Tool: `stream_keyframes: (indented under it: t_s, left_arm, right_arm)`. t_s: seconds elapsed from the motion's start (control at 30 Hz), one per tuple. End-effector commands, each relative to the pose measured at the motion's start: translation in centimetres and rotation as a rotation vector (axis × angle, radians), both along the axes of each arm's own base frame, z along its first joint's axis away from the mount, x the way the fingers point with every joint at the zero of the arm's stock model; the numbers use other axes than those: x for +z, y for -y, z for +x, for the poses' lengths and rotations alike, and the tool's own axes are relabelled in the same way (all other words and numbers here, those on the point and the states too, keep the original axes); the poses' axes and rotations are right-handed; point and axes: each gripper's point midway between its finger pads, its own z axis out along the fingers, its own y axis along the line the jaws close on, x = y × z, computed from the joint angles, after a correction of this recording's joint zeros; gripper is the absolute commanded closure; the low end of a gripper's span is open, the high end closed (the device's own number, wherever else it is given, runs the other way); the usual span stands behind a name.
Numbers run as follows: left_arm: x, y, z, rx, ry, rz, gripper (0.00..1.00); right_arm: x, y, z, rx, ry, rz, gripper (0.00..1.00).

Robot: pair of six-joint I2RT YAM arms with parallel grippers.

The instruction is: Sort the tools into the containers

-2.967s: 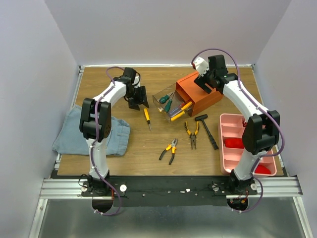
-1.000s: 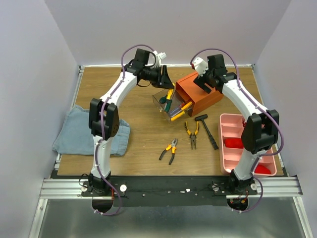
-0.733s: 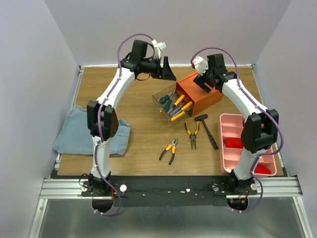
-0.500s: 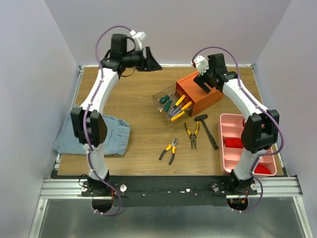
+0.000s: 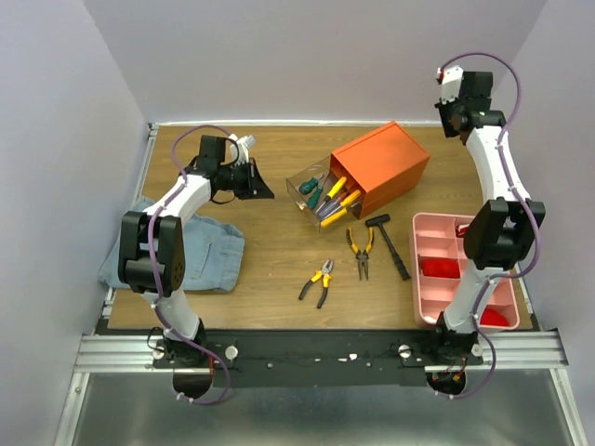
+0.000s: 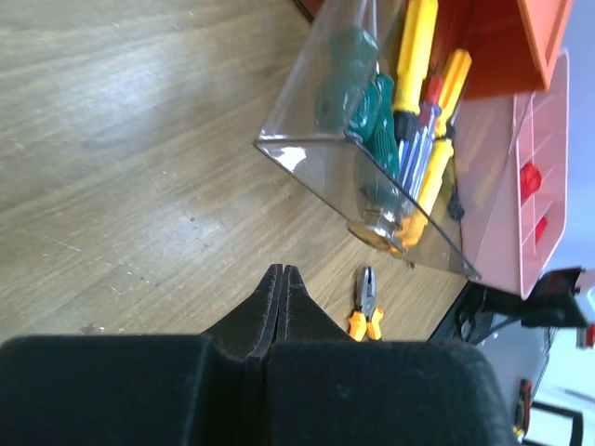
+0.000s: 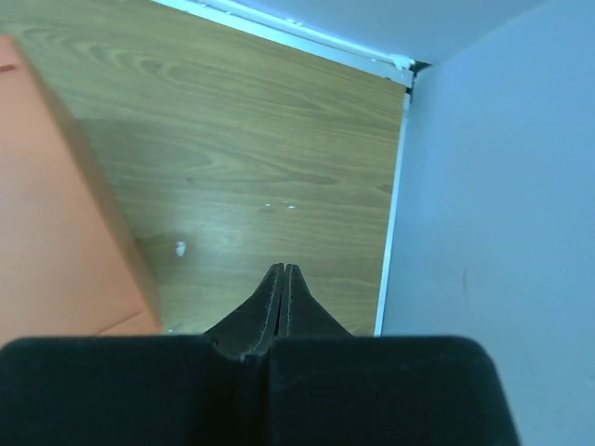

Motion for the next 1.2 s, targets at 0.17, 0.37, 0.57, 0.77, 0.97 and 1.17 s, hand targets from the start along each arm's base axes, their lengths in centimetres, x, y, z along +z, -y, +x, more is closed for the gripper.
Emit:
stream_keyframes:
  t_s: [0.17,0.37,0.57,0.77,0.97,1.17]
  left_arm:
    - [0.8,4.2,-2.1,-0.171,0.063,-0.087,1.00]
    - [0.1,6.7,-2.9,-0.221,0.063,-0.109,1.00]
    - [0.9,9.5,-2.6,-0.286,0.106,-0.171,1.00]
    - [1.6,12.3,-1.1,-0.304,0.099,-0.242,1.00]
    - [3.9,14.0,0.6,-0.294,0.108,-0.316,1.00]
    - [5.0,15.0,1.8,-0.302,0.129,-0.342,1.00]
  right_arm:
    - [-5.1,0.2,3.1,0.100,-0.089,0.132,0.96]
    - [-8.0,-0.2,4.8,0.182,-0.144,0.253,0.95]
    - [-9.3,-4.8,2.5,0.361,-0.232,0.459,0.95]
    - [-10.7,-7.5,-0.4,0.419,-0.329,0.603,0.94]
    - [-11.9,-8.0,-2.0,0.429,-0.383,0.610,0.93]
    - [-14.8,-7.8,-3.3,0.402,-0.456,0.570,0.92]
